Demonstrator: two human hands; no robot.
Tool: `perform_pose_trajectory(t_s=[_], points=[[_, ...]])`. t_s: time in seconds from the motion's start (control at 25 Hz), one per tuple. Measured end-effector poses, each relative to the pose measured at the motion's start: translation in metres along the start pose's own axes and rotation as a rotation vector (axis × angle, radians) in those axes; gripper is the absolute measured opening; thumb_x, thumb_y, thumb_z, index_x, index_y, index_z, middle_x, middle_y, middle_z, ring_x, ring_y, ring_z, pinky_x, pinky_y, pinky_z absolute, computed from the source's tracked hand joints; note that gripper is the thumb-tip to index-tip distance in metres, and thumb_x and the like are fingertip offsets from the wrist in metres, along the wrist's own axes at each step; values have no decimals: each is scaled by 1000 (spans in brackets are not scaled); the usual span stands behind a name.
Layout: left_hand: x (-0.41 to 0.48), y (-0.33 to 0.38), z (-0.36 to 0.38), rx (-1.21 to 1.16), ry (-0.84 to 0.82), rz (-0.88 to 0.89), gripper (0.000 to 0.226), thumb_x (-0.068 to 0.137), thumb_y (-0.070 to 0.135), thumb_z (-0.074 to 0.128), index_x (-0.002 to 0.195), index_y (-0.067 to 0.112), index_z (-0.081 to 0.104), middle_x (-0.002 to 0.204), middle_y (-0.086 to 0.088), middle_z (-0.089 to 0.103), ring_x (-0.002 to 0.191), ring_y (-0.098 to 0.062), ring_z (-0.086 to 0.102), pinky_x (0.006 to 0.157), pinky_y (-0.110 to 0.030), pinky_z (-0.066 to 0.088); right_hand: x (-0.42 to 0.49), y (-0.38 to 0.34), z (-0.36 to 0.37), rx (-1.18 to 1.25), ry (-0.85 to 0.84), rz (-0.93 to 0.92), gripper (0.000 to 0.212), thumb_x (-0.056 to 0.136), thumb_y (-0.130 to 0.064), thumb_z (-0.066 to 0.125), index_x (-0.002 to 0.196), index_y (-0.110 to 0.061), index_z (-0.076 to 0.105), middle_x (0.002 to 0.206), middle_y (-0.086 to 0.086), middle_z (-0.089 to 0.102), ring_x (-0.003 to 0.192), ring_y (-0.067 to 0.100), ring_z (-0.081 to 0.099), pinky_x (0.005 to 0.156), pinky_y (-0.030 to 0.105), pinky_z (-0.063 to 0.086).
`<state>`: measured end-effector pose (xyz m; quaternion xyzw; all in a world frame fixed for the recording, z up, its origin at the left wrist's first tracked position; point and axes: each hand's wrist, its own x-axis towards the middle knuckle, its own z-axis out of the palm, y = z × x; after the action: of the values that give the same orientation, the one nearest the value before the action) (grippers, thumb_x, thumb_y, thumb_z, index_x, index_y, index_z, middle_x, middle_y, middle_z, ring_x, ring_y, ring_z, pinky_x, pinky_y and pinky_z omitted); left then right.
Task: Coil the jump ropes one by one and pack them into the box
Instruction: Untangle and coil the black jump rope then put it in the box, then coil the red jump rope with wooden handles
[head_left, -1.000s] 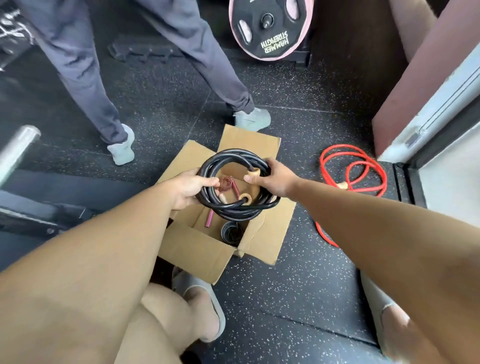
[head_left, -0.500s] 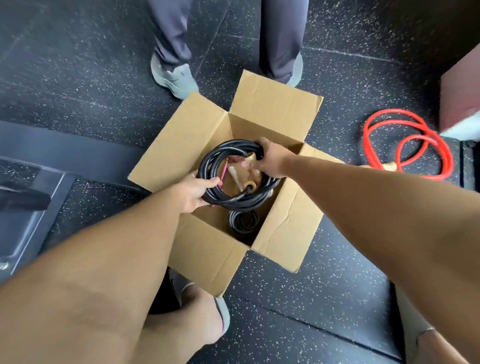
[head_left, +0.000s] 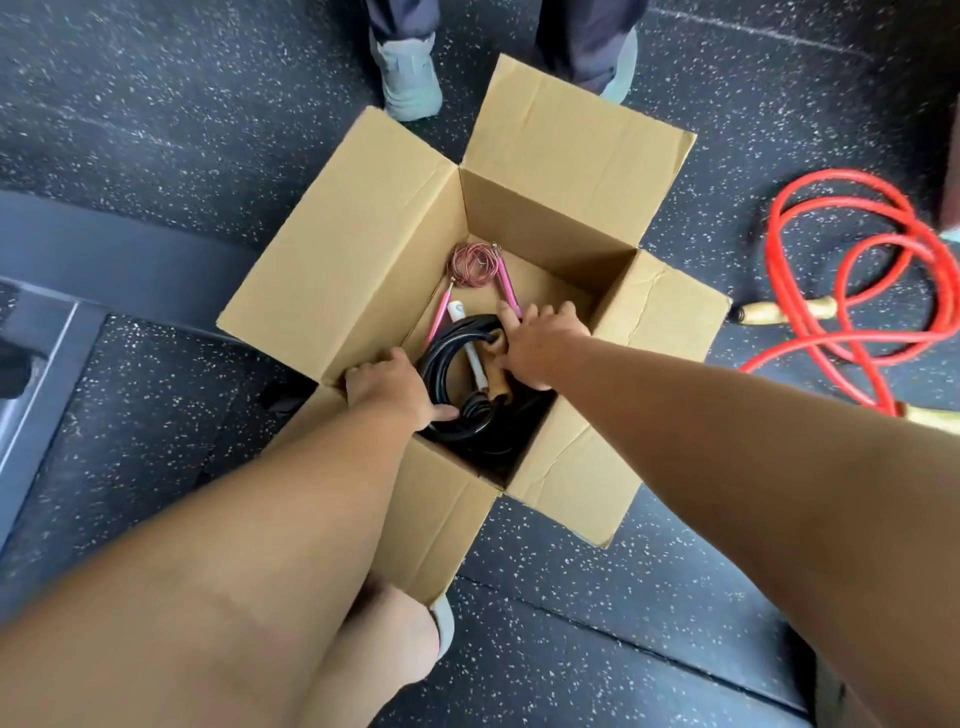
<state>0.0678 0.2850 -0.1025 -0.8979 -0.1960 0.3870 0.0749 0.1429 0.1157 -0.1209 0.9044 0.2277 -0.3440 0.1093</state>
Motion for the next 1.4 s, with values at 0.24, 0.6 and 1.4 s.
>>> perform_pose_trajectory(t_s=[0.24, 0.6, 1.4], points=[[0, -2, -2, -215, 71, -8, 98, 54, 82, 73, 112, 15, 31, 100, -8, 66, 94, -28, 65, 68, -36, 44, 11, -7, 9, 27, -8, 54, 82, 101, -63, 23, 158, -19, -16, 154, 18, 32, 135, 38, 42, 106, 51, 29], [9, -1, 5, -16, 105, 276, 46, 98, 27, 38, 143, 20, 29, 138, -14, 51, 123, -35, 52, 97, -44, 38, 16, -8, 8, 206, -109, 56, 86, 98, -66, 32, 158, -27, -17, 162, 16, 17, 138, 39, 41, 108, 51, 32], [-107, 69, -58, -570, 164, 629, 15, 87, 37, 68, 88, 26, 59, 88, 11, 70, 85, -14, 65, 68, -25, 43, -177, 97, 16, 481, 360, 30, 52, 98, -44, 51, 145, -25, 46, 143, 7, 52, 130, 32, 48, 107, 41, 38]])
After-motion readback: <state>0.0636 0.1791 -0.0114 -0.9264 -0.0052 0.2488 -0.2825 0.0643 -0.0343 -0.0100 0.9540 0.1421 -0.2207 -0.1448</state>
